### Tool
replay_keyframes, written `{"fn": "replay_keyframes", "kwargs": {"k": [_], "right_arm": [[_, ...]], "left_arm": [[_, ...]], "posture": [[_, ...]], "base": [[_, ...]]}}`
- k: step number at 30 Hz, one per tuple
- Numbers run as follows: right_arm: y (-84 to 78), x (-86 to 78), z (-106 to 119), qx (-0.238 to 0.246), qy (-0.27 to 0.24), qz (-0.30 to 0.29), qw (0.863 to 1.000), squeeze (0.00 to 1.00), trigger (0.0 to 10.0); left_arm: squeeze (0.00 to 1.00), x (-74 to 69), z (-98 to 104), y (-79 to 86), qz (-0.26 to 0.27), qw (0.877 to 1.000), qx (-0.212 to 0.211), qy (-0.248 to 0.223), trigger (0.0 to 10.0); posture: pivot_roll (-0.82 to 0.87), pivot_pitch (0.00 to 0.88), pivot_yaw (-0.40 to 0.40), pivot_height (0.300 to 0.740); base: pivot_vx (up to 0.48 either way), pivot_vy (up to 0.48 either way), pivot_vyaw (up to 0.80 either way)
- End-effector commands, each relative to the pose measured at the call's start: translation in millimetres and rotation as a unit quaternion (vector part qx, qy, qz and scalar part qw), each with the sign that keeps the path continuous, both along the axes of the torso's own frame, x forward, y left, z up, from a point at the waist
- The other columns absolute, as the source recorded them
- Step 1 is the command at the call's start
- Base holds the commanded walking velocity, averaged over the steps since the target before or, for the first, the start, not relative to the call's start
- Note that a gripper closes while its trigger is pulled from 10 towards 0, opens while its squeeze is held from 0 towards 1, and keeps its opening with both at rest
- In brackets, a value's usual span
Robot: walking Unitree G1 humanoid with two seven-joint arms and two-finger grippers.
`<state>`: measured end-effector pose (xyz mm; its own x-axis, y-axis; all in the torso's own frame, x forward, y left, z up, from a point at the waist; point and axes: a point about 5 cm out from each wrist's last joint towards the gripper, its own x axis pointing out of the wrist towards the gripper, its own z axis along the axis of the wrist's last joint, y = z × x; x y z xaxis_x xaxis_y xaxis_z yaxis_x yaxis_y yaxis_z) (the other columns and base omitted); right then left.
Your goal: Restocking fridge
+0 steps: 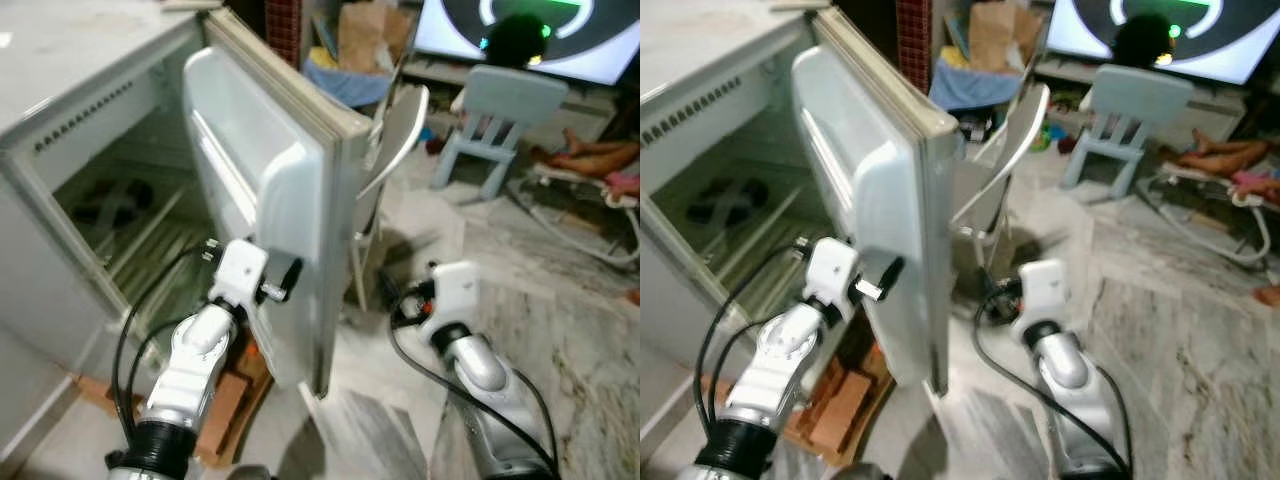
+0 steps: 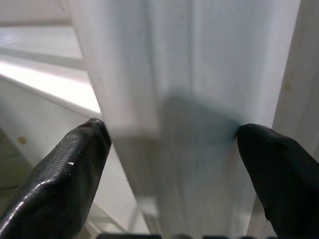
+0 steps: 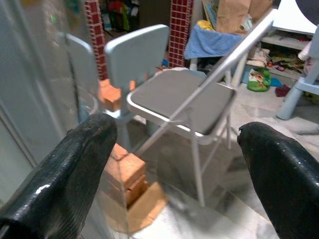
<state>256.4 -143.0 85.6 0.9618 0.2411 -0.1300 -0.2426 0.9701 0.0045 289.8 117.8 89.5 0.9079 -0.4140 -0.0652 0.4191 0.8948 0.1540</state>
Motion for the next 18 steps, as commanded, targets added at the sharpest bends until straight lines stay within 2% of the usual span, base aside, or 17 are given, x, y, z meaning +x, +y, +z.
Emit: {"fn": "replay_keyframes", "kwargs": {"k": [1,5,9,11,13,14,16,18], "right_arm": [[-7.0,-1.0,-4.4,-0.006,0.005,-0.016,1.000,0.00,10.0],[-7.4,-1.2,-6.1,-0.005,0.006,-0.020,1.000,0.00,10.0],[-8.1,0.3,-6.3,-0.006,0.005,-0.021,1.000,0.00,10.0],[-7.6,0.6,-6.1,-0.008,0.004,-0.021,1.000,0.00,10.0],[-8.2,0.2,-5.6,-0.010,0.001,-0.024,1.000,0.00,10.0],[-8.2,0.2,-5.6,-0.010,0.001,-0.024,1.000,0.00,10.0],[-10.1,-0.4,-5.8,-0.010,0.001,-0.029,1.000,0.00,10.0],[-11.2,-1.0,-6.4,-0.012,0.003,-0.034,0.999,0.00,10.0]], "left_arm": [[0.00,4.4,10.8,-16.6,-0.026,1.000,-0.005,-0.013,10.0],[0.00,1.1,5.3,-21.0,-0.035,0.999,-0.015,0.001,10.0],[0.00,0.8,7.6,-40.1,-0.079,0.997,0.002,-0.014,10.0],[0.00,2.8,10.1,-44.0,-0.081,0.997,0.002,-0.020,10.0],[0.00,5.7,9.7,-35.8,-0.048,0.999,-0.011,-0.009,10.0],[0.00,5.7,9.7,-35.8,-0.048,0.999,-0.011,-0.009,10.0],[0.00,1.9,7.3,-22.9,-0.019,1.000,-0.006,-0.012,10.0],[0.00,-4.6,5.7,-14.5,-0.008,1.000,-0.026,-0.004,10.0]], "posture": [[0.10,0.000,-0.007,0.740],[0.10,0.000,-0.012,0.740],[0.09,0.000,-0.015,0.740],[0.08,0.000,-0.012,0.740],[0.07,0.000,-0.010,0.740],[0.07,0.000,-0.010,0.740],[0.07,0.000,-0.010,0.740],[0.07,0.000,-0.011,0.740]], "base": [[0.382,-0.285,0.00],[0.382,-0.285,0.00],[0.385,-0.282,0.00],[0.384,-0.283,0.00],[0.343,0.000,0.00],[0.300,0.000,0.00],[0.000,0.000,0.00],[0.000,0.000,0.00]]}}
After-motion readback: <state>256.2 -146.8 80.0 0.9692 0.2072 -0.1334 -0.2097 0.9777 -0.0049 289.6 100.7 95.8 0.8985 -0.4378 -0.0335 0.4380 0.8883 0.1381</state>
